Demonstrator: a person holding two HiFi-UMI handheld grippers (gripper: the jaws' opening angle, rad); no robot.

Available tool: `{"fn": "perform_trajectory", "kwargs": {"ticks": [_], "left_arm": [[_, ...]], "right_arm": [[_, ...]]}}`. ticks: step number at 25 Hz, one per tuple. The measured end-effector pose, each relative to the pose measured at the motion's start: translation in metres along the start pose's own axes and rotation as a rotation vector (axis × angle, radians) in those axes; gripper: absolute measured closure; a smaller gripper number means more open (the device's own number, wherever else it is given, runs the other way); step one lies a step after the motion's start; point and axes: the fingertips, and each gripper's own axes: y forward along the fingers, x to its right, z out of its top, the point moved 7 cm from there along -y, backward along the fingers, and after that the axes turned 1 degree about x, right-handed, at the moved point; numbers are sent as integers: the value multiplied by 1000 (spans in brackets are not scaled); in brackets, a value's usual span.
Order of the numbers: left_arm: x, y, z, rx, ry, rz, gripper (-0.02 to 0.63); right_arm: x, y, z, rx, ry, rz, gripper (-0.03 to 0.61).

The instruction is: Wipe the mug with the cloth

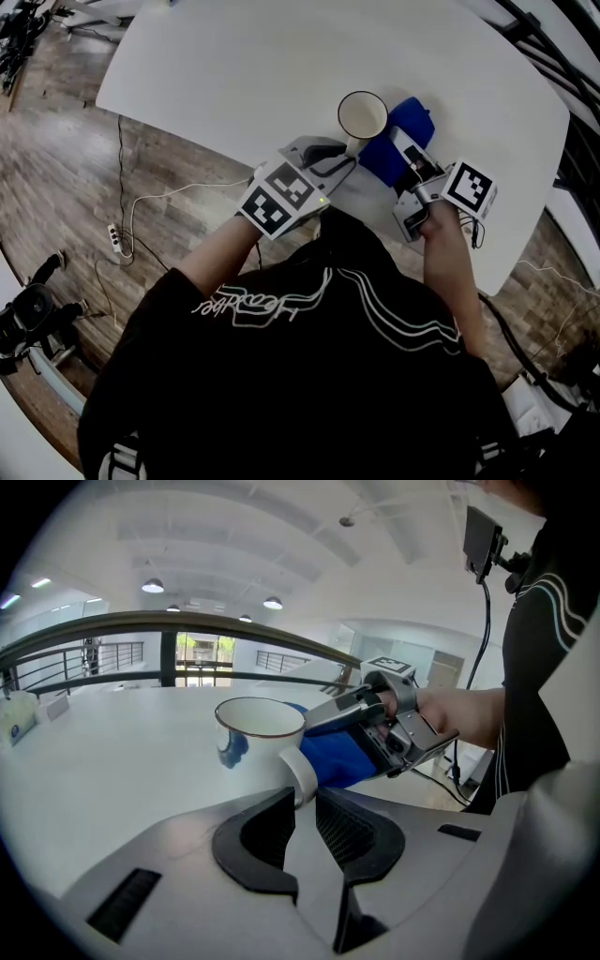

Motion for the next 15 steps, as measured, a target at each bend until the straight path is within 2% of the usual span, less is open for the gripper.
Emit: {"fn": "perform_trajectory", "kwargs": {"ticks": [4, 9, 12, 15], "left_arm": [[-9, -2, -2, 5, -1, -17, 548], [-8, -1, -4, 12, -35, -44, 545], [-12, -7, -5, 37, -81, -46, 529], [-15, -21, -7, 54, -107, -45, 518]], "right_arm": [[-2, 10, -1, -9, -16, -59, 525], [-3, 8, -3, 2, -31, -32, 525], [-11, -1, -2, 16, -107, -60, 525], [-36, -11, -3, 24, -239, -38, 525]]}}
